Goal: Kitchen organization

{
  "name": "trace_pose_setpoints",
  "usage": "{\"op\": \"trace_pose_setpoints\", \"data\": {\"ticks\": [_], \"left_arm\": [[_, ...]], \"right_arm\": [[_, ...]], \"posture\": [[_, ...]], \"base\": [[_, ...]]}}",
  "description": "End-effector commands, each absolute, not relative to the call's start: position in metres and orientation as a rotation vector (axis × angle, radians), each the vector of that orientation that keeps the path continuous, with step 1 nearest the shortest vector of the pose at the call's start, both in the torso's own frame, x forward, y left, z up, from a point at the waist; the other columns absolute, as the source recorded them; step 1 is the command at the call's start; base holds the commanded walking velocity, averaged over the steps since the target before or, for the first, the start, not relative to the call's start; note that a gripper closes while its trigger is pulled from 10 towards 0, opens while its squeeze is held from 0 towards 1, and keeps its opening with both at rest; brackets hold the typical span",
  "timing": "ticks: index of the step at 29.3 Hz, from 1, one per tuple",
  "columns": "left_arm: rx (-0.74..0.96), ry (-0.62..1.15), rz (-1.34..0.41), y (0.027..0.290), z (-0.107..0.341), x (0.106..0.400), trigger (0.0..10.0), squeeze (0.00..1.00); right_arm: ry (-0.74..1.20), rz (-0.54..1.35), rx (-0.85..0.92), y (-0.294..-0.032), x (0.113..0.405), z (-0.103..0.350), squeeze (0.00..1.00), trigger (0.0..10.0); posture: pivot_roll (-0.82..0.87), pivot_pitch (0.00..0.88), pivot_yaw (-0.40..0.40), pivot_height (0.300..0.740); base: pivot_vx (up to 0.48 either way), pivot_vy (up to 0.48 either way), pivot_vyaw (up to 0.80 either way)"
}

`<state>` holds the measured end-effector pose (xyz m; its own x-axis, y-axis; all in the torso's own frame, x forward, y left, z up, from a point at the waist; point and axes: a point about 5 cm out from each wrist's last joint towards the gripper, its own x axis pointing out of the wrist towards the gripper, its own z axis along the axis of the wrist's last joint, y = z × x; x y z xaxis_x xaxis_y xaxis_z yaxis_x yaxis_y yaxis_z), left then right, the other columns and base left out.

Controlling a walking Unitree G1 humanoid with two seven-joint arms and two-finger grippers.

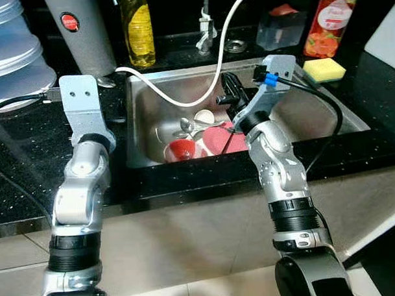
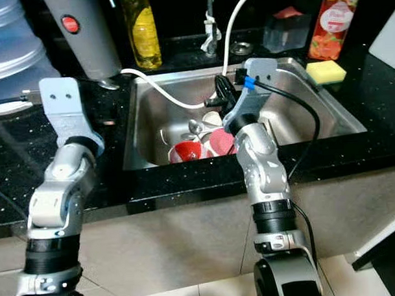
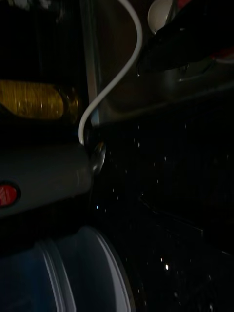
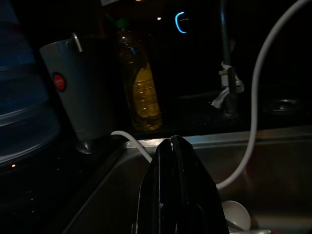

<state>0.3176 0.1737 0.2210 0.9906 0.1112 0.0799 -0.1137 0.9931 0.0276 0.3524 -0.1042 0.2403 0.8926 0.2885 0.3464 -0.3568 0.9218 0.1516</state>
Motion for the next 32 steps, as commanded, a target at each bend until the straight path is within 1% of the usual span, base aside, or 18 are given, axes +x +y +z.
{"op": "trace_pose_setpoints", "data": {"ticks": [1, 5, 7, 11, 14, 17, 20, 32], "left_arm": [[0.042, -0.11, 0.126, 0.177, 0.227, 0.316, 10.0, 0.0], [0.07, -0.17, 0.127, 0.178, 0.24, 0.315, 10.0, 0.0], [0.135, -0.264, 0.121, 0.179, 0.261, 0.313, 10.0, 0.0], [0.156, -0.301, 0.118, 0.182, 0.27, 0.312, 10.0, 0.0], [0.145, -0.401, 0.032, 0.195, 0.304, 0.303, 10.0, 0.0], [0.14, -0.411, 0.02, 0.196, 0.308, 0.301, 10.0, 0.0], [0.162, -0.398, 0.018, 0.192, 0.301, 0.301, 10.0, 0.0], [0.169, -0.379, -0.008, 0.187, 0.294, 0.301, 10.0, 0.0]], "right_arm": [[-0.375, 0.377, 0.179, -0.097, 0.349, 0.251, 0.0, 10.0], [-0.422, 0.398, 0.152, -0.094, 0.346, 0.261, 0.0, 10.0], [-0.463, 0.412, 0.133, -0.093, 0.343, 0.27, 0.0, 10.0], [-0.483, 0.419, 0.128, -0.092, 0.341, 0.275, 0.0, 10.0], [-0.592, 0.4, 0.162, -0.101, 0.337, 0.307, 0.0, 10.0], [-0.608, 0.396, 0.167, -0.103, 0.336, 0.311, 0.0, 10.0], [-0.61, 0.39, 0.163, -0.104, 0.337, 0.312, 0.0, 10.0], [-0.588, 0.397, 0.159, -0.102, 0.338, 0.308, 0.0, 10.0]], "posture": [[0.04, 0.0, 0.057, 0.74], [0.04, 0.0, 0.057, 0.74], [0.04, 0.0, 0.056, 0.74], [0.04, 0.0, 0.056, 0.74], [0.04, 0.0, 0.053, 0.74], [0.04, 0.0, 0.053, 0.74], [0.04, 0.0, 0.045, 0.74], [0.04, 0.0, 0.042, 0.74]], "base": [[0.0, 0.0, 0.0], [0.0, 0.0, 0.0], [0.0, 0.0, 0.0], [0.0, 0.0, 0.0], [0.0, 0.0, 0.0], [0.0, 0.0, 0.0], [0.0, 0.0, 0.0], [0.452, 0.0, 0.0]]}}
